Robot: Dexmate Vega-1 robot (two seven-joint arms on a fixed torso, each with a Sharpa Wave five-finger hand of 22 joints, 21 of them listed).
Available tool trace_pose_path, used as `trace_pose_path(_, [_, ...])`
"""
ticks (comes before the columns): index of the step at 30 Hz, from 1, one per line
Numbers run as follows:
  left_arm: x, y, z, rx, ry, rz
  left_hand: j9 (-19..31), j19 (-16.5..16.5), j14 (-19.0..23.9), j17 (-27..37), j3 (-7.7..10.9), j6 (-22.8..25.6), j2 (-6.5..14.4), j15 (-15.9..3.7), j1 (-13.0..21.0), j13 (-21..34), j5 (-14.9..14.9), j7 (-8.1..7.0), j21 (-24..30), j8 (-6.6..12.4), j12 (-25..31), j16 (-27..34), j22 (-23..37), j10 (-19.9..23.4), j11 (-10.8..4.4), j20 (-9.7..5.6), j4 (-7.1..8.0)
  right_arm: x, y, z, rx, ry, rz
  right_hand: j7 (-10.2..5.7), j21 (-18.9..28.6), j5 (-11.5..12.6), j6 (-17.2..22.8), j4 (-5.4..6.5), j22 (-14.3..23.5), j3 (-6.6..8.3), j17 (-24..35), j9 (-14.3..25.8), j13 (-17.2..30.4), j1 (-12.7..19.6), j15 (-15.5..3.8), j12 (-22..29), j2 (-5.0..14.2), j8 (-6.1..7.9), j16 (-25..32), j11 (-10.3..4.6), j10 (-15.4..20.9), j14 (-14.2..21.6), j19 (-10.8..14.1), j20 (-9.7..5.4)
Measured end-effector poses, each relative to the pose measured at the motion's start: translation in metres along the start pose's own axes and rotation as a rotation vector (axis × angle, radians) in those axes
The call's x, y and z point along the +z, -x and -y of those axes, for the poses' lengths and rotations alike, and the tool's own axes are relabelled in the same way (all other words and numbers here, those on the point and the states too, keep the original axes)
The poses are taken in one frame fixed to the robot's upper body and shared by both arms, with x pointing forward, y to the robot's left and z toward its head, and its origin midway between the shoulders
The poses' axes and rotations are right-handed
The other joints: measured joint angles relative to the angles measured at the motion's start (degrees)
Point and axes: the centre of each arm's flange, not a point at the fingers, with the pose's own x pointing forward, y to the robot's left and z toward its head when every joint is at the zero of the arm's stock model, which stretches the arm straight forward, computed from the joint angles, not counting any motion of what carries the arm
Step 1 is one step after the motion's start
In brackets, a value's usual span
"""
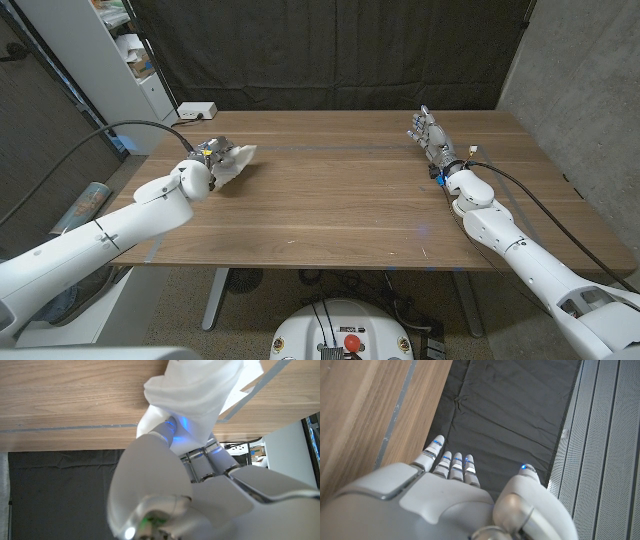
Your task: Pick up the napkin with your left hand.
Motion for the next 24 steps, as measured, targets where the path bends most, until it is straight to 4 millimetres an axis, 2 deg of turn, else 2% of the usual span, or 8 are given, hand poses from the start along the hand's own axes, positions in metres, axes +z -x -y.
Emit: trace_pose_path(24, [0.012, 0.002, -0.029, 0.050, -0.003, 0.043, -0.18, -0.64, -0.09, 0.50, 0.14, -0.20, 0.07, 0.09, -0.09, 0.80, -0.01, -0.20, 1.78, -0.42, 0.00, -0.79, -1.06, 0.00, 0.00, 0.21, -0.15, -0.003, -0.004, 0.003, -0.007, -0.008, 0.002, 0.00, 0.00, 0.00, 0.00, 0.00, 0.00, 0.00, 0.00, 0.00, 0.00, 0.00, 0.21, 0.00, 0.00, 0.00, 0.00, 0.00, 0.00, 0.22, 0.00, 0.00])
